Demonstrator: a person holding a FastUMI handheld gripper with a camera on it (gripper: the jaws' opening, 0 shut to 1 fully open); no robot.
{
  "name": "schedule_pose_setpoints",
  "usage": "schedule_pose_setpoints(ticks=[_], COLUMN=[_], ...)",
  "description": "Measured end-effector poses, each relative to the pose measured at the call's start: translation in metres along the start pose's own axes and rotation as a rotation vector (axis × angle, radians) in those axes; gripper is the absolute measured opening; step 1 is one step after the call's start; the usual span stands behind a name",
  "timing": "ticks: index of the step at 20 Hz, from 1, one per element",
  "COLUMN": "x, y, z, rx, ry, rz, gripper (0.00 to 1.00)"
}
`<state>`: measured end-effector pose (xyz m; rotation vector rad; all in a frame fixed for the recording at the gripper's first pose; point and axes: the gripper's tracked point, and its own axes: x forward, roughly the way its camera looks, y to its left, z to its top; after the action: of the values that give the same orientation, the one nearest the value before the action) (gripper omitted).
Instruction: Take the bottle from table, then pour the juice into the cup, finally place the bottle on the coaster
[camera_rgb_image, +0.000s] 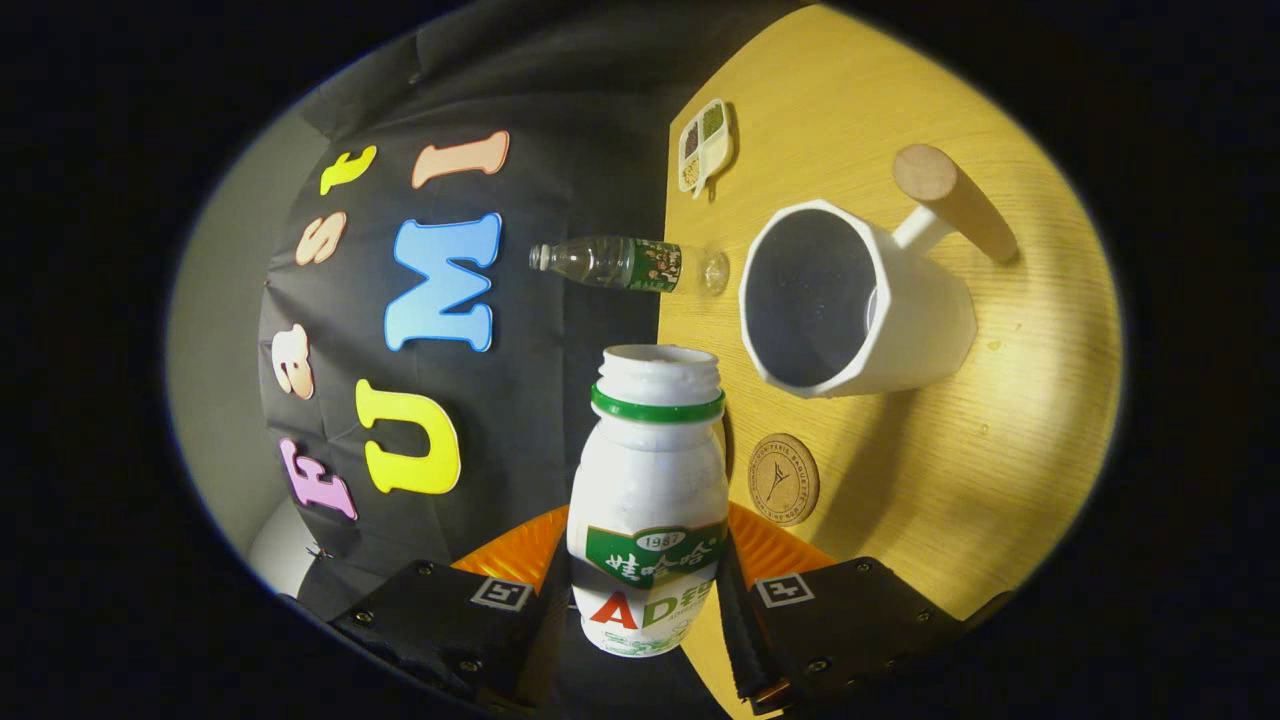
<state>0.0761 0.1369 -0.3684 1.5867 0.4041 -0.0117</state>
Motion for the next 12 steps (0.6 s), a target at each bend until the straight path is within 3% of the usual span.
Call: schedule_pose_setpoints(ticks=[12], x=[0.0], y=[0.015], z=[0.01], rx=[0.093], ry=[-0.018], rz=[0.019], gripper=[0.66])
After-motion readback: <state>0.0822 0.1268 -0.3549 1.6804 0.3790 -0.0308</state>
